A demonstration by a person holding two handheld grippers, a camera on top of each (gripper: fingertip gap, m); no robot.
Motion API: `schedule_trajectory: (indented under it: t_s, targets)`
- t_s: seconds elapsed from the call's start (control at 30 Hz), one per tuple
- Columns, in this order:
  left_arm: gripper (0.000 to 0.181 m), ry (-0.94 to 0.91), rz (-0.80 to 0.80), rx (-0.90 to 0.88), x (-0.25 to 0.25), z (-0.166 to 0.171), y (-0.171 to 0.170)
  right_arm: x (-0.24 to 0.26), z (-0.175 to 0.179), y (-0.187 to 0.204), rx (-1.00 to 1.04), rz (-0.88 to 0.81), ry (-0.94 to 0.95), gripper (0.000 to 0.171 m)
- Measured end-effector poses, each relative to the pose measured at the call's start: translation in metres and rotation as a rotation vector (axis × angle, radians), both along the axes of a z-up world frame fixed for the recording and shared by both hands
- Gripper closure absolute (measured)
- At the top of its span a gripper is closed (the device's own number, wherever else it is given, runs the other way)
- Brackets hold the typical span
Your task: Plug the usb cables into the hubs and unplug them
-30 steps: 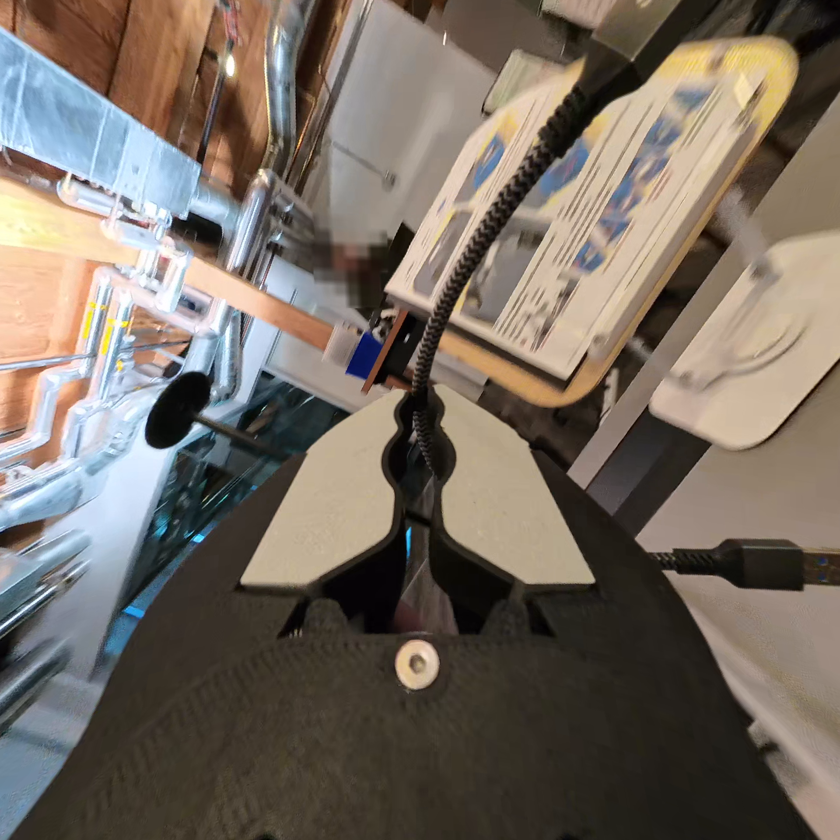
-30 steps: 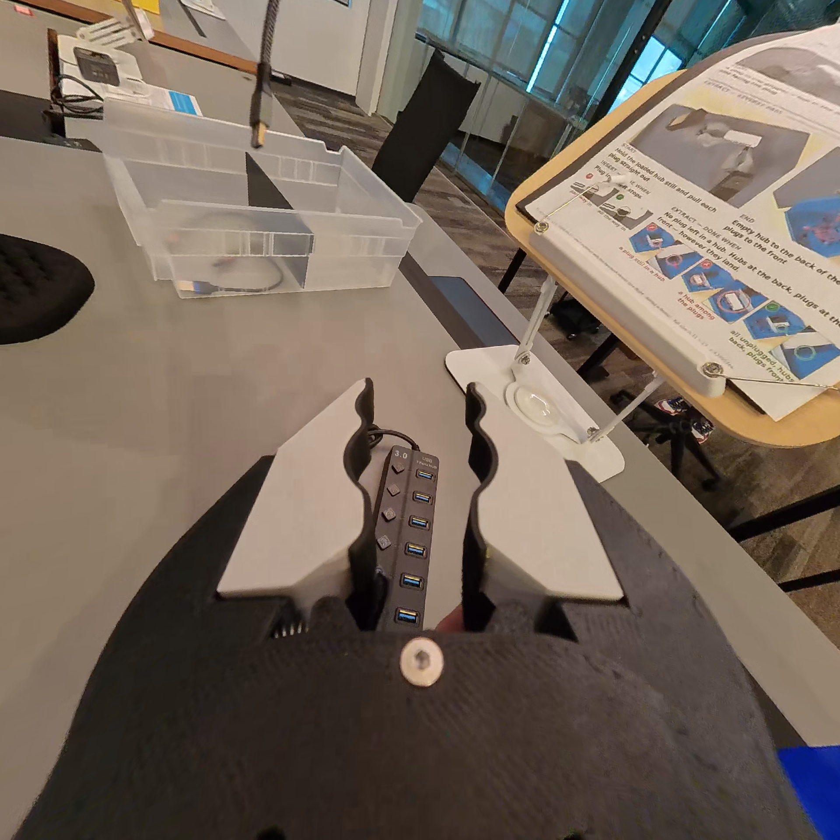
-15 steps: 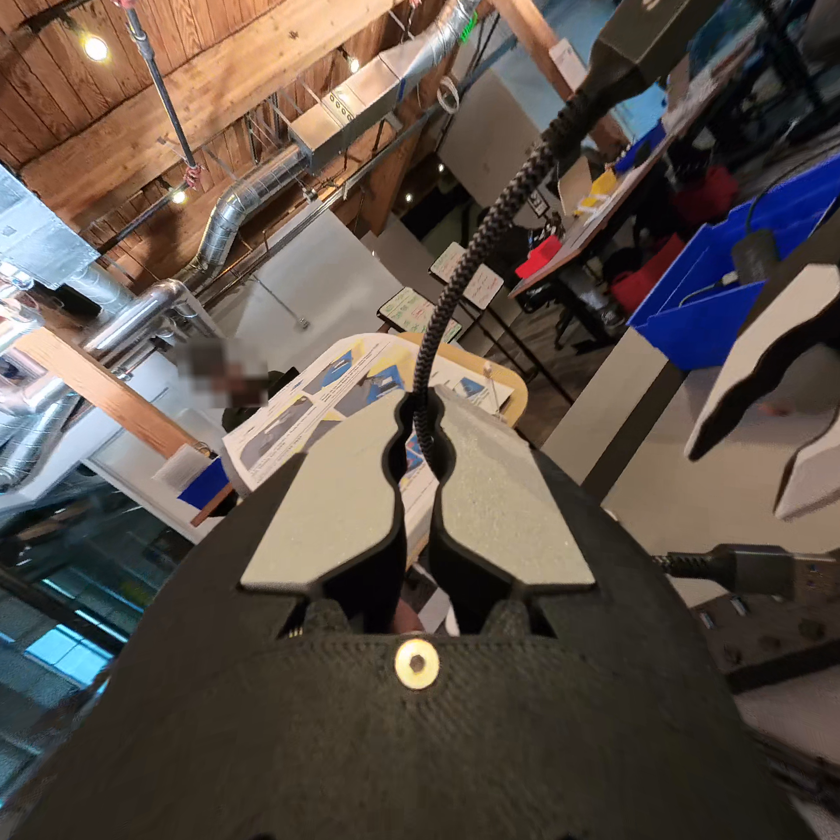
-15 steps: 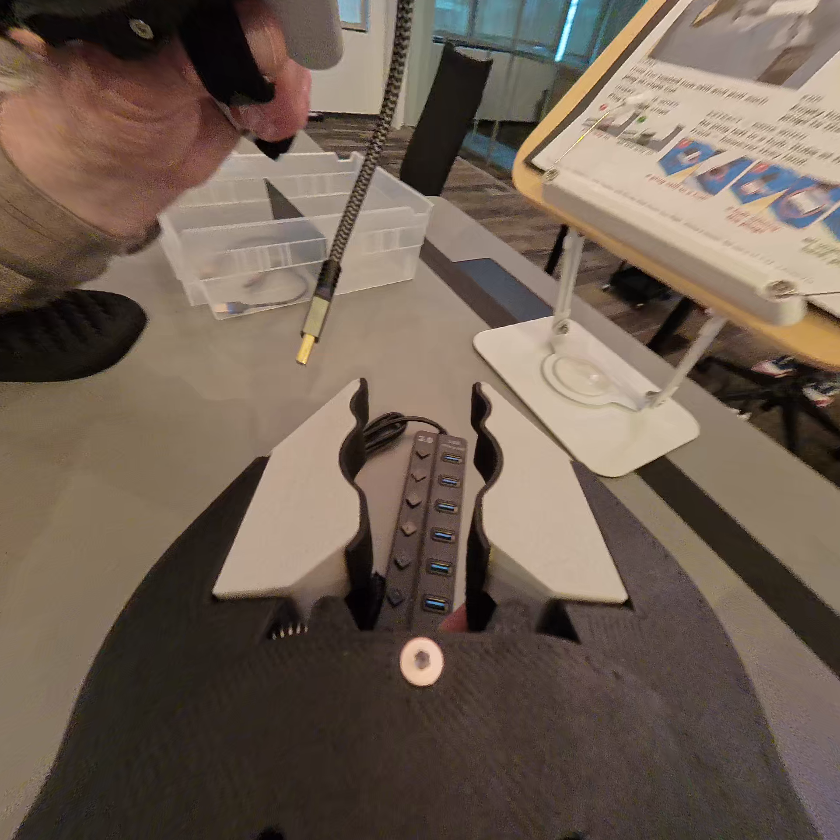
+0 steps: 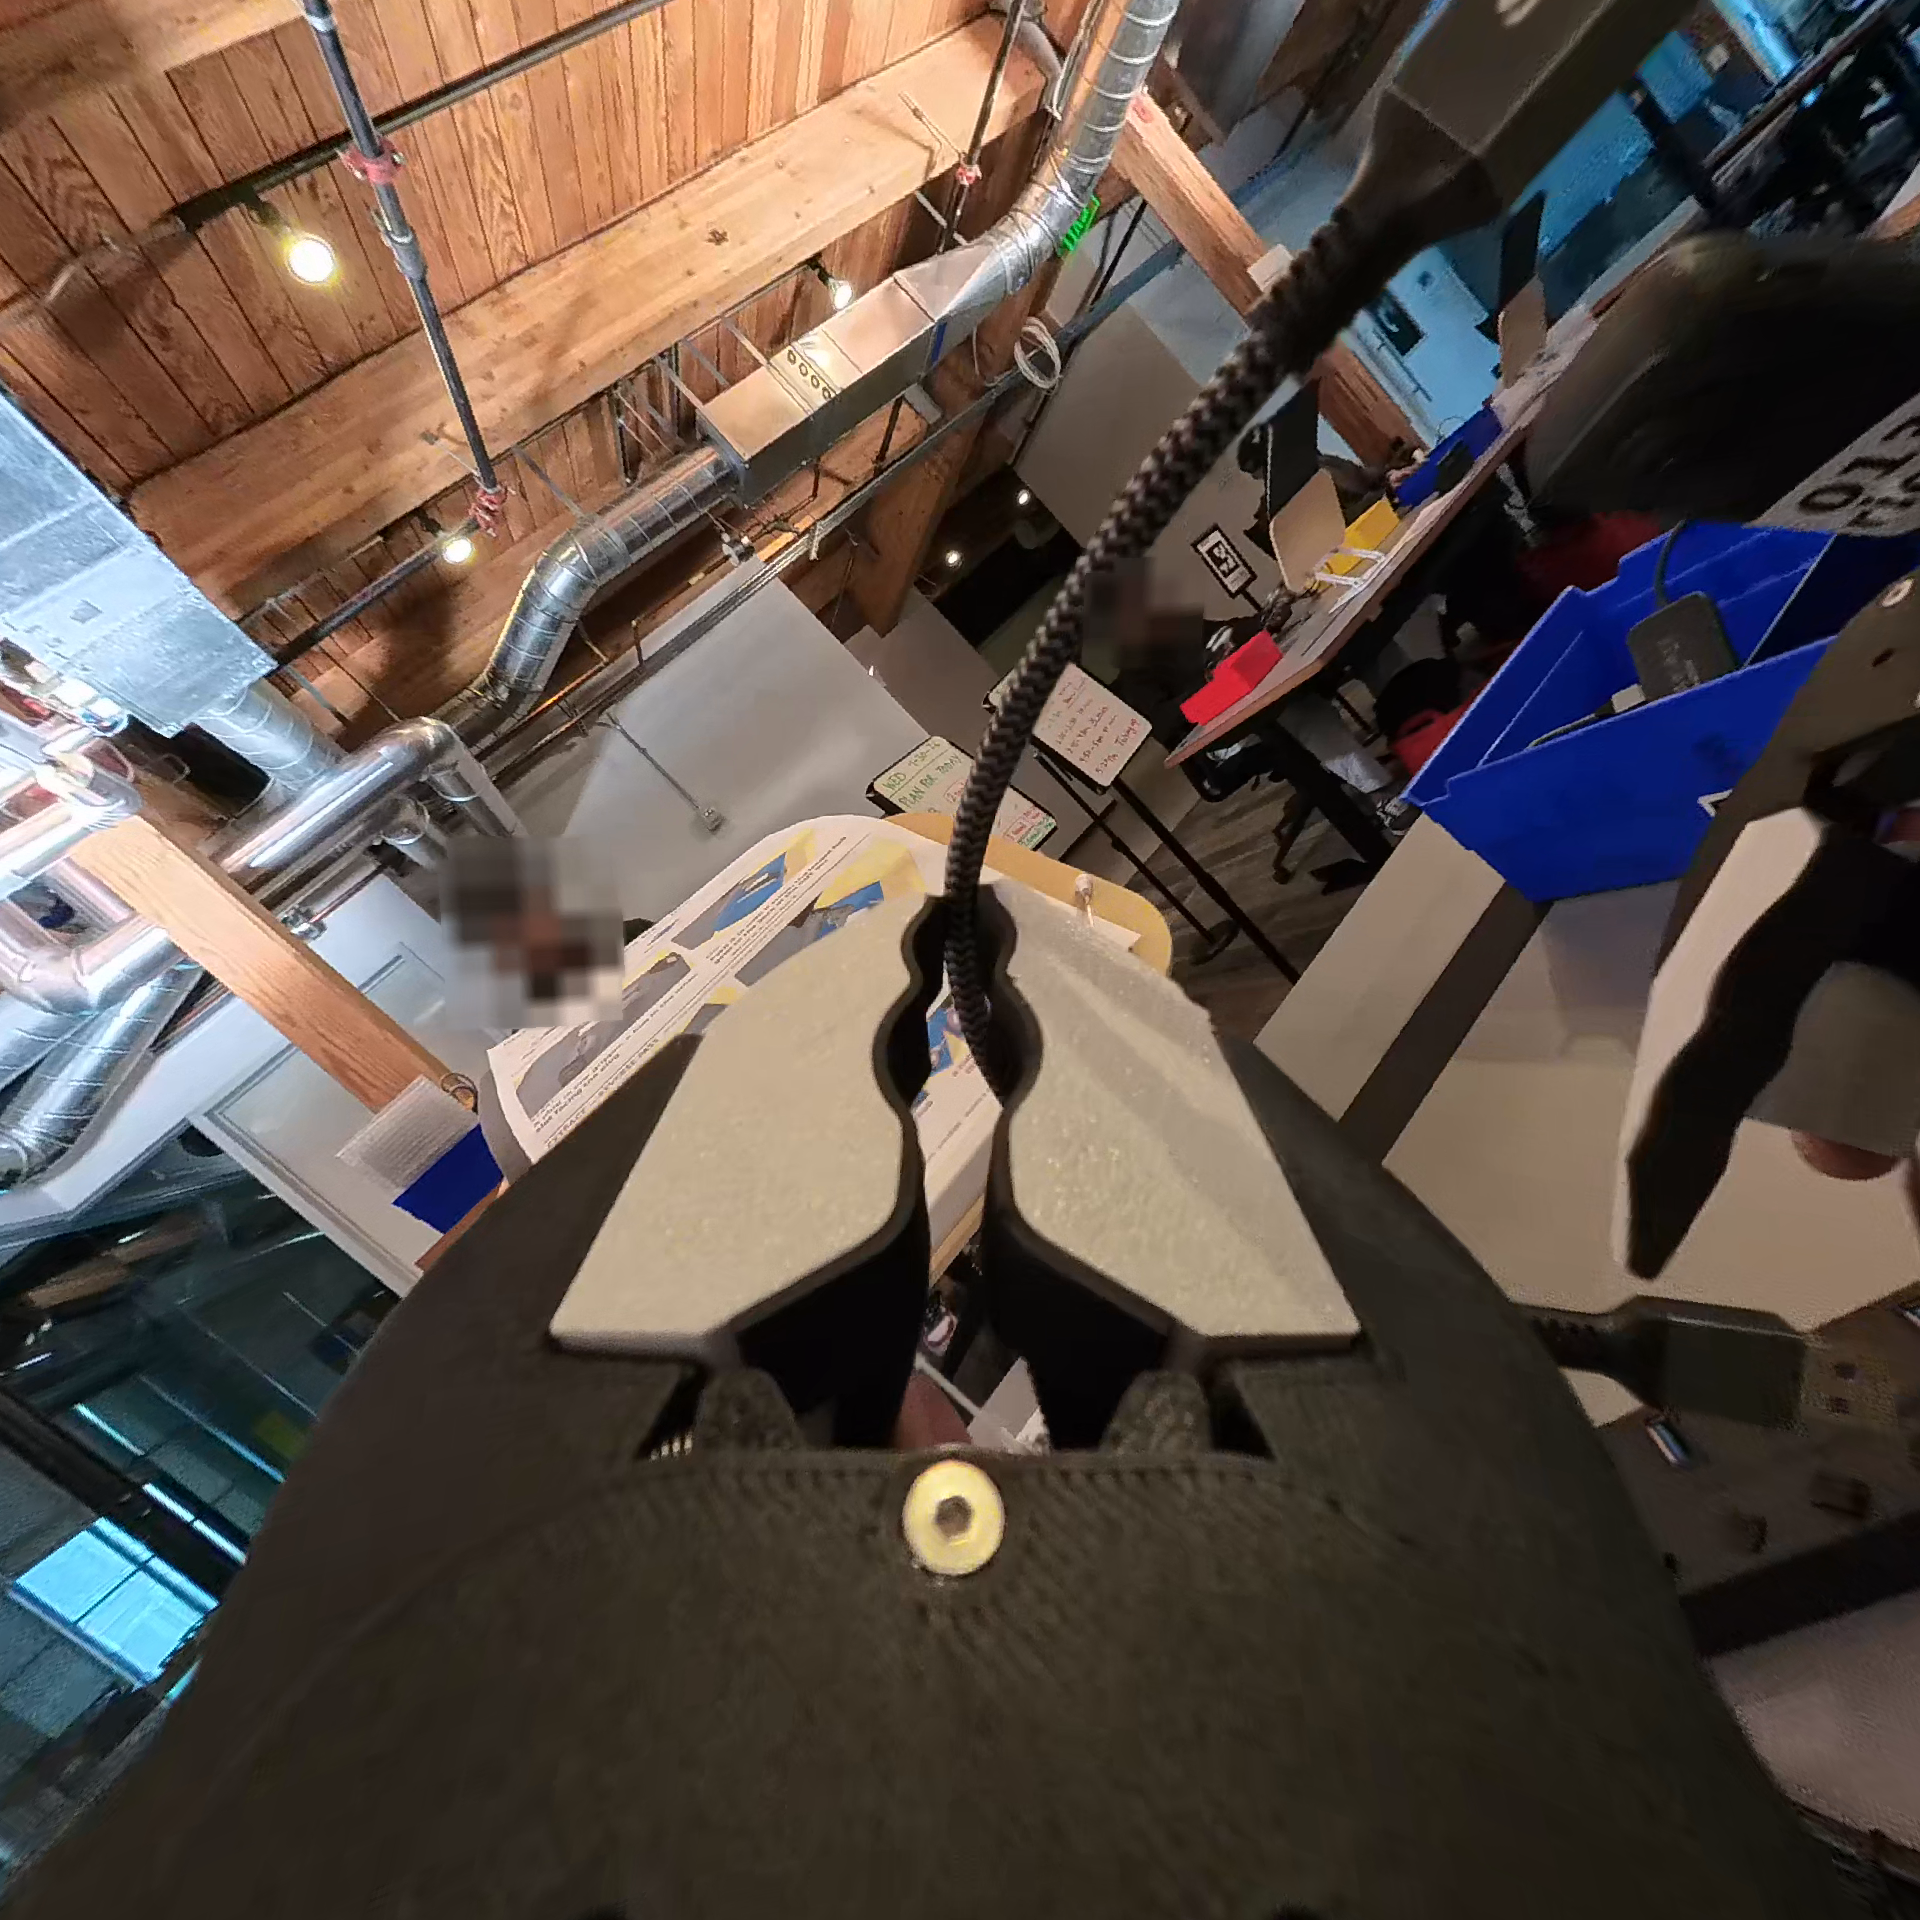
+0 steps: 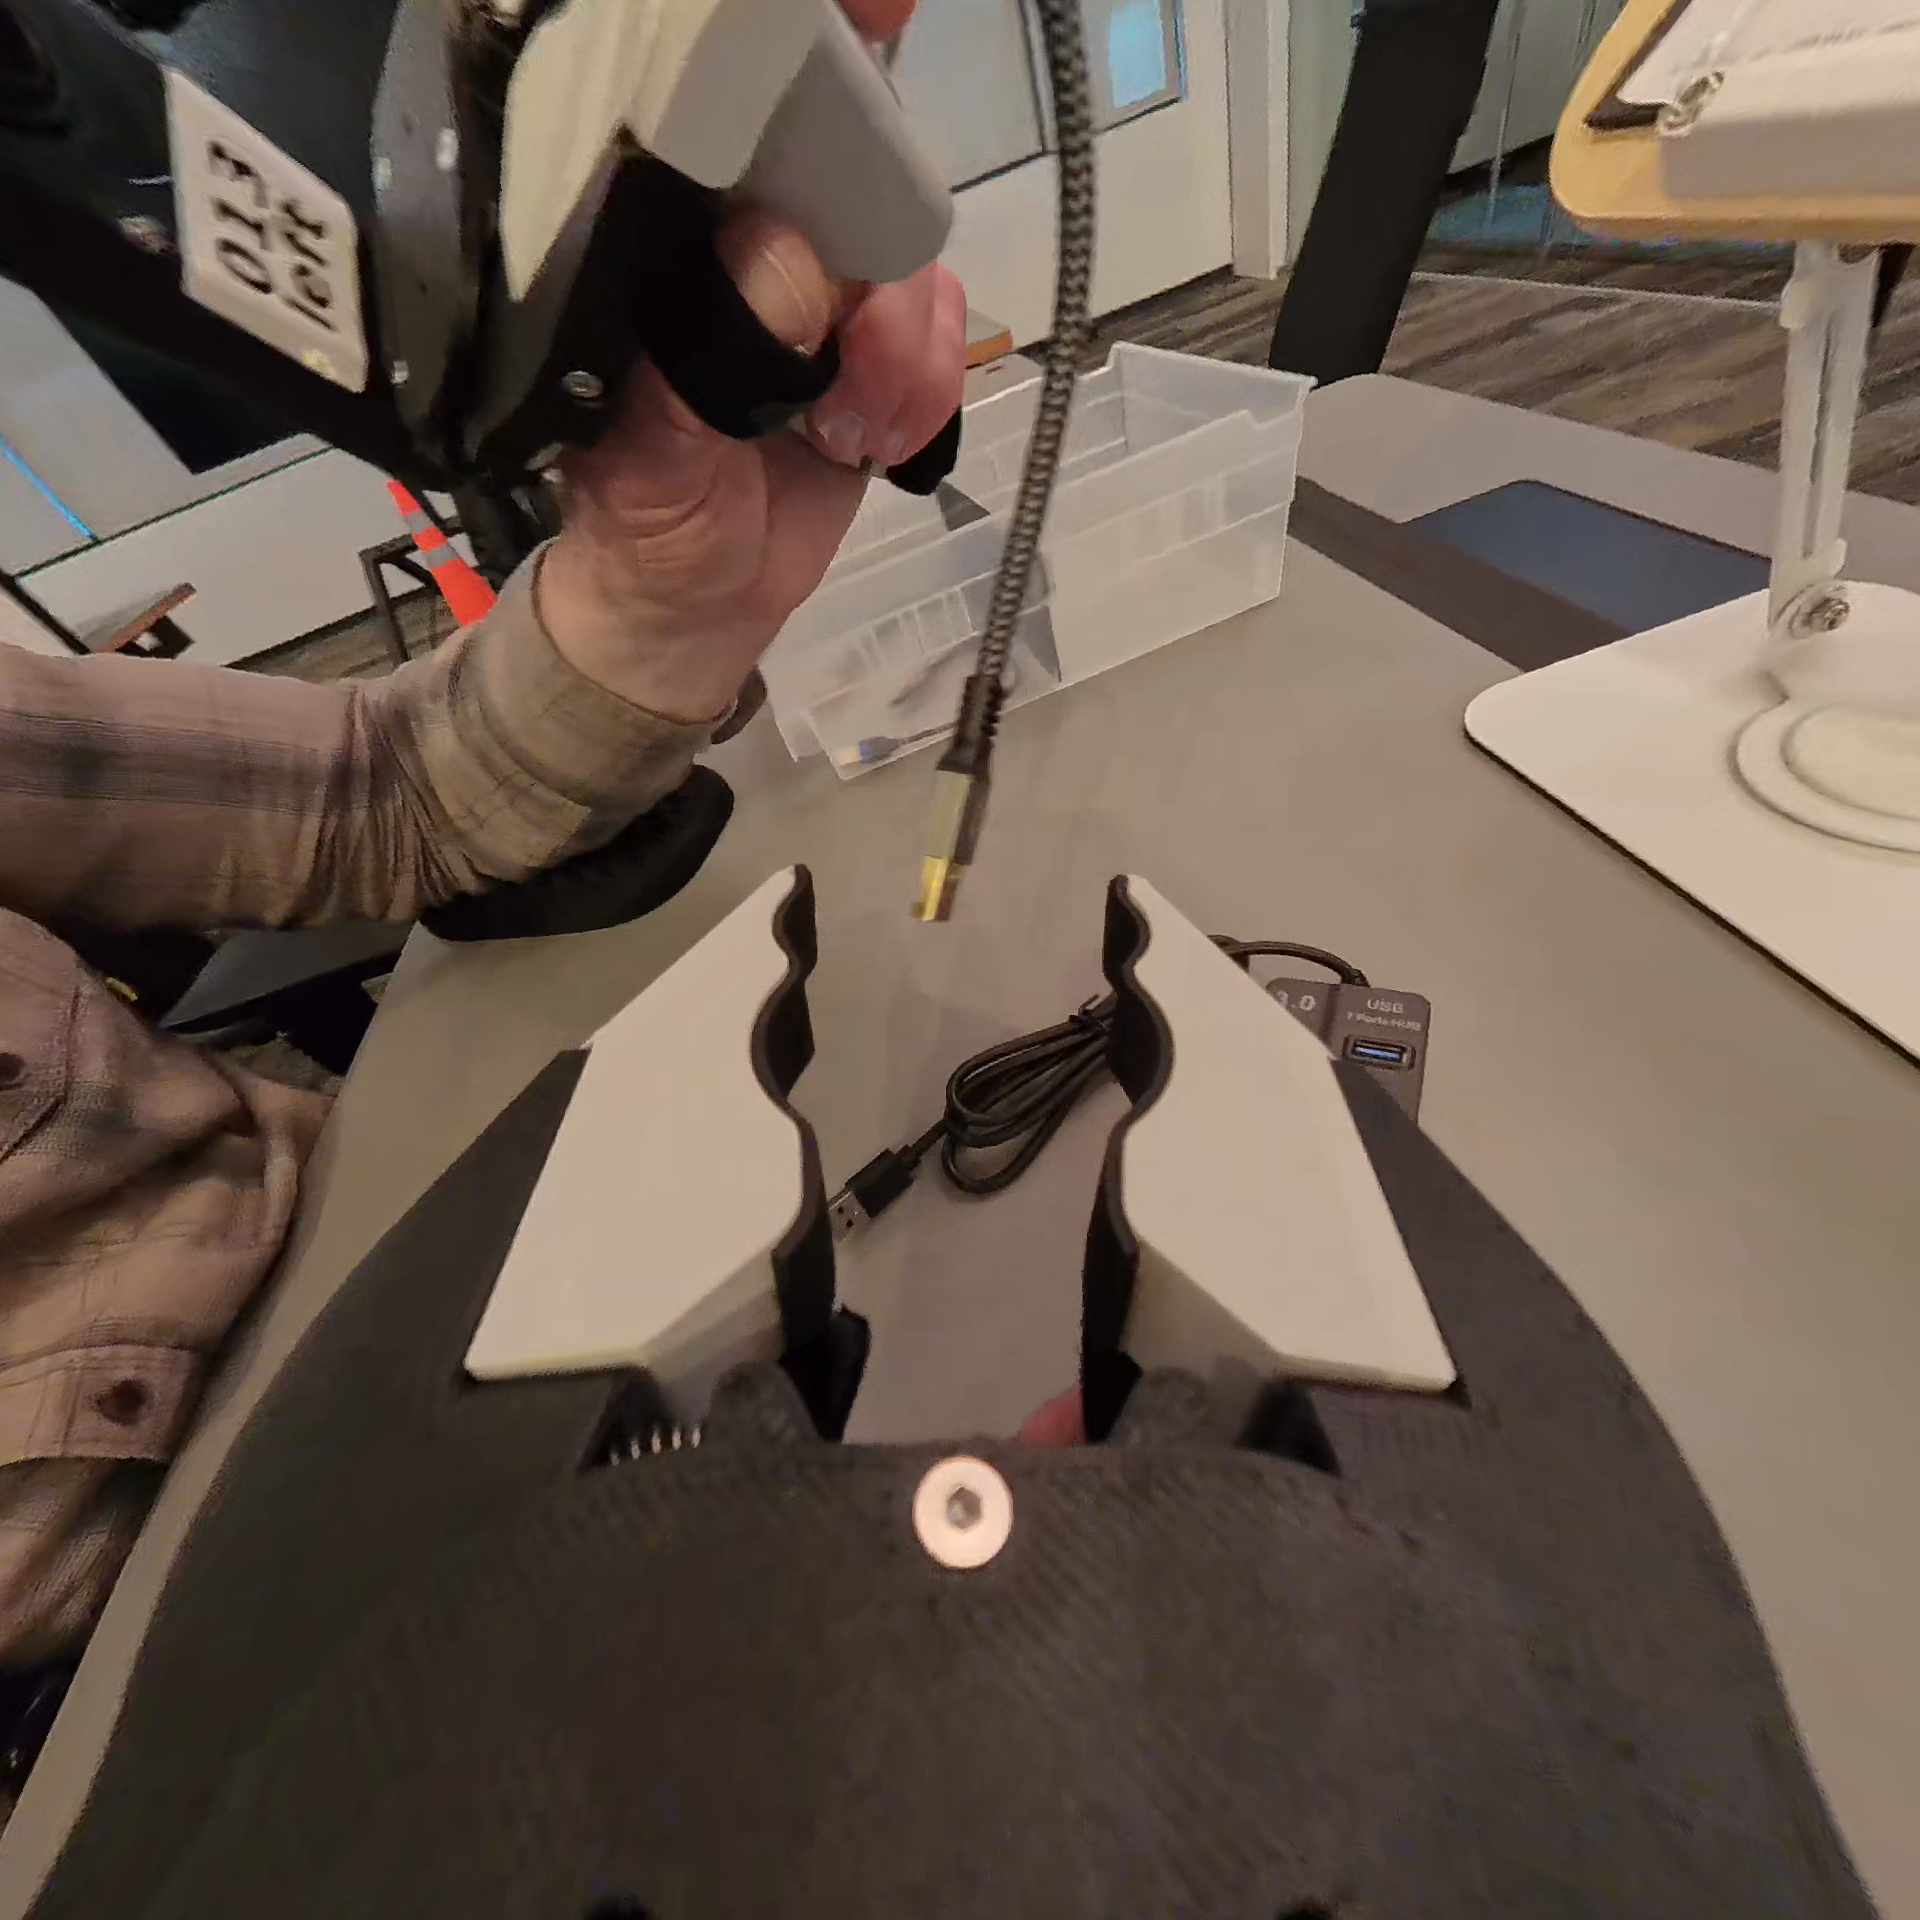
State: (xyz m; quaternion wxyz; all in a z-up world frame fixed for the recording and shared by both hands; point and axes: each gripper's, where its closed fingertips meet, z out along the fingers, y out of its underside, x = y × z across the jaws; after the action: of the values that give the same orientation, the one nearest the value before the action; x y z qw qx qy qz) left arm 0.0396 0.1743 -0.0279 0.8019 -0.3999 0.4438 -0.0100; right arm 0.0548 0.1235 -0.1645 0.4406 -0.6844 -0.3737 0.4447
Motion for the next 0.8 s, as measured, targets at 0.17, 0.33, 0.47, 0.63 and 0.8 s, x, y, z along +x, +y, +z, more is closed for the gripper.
schedule_trajectory:
  t_s: [0.17, 0.33, 0.47, 0.63, 0.8]
  targets:
    - [0.176, -0.021, -0.034, 0.015, 0.007, 0.004, -0.013, -0.011, 0.000, -0.002, -0.046, 0.006, 0.062, 0.131]
    - [0.176, -0.036, -0.039, 0.042, 0.010, 0.006, -0.021, -0.010, 0.001, 0.006, 0.034, -0.070, 0.045, 0.161]
    - [0.175, -0.017, -0.044, 0.038, 0.010, 0.006, -0.021, 0.004, 0.004, 0.024, 0.166, -0.207, -0.052, 0.165]
    - [0.170, 0.061, -0.143, -0.013, 0.014, 0.002, -0.027, 0.042, 0.023, 0.047, 0.448, -0.416, -0.248, 0.165]
    - [0.150, 0.258, -0.209, -0.124, 0.014, -0.017, -0.031, 0.080, 0.054, 0.055, 0.601, -0.563, -0.294, 0.165]
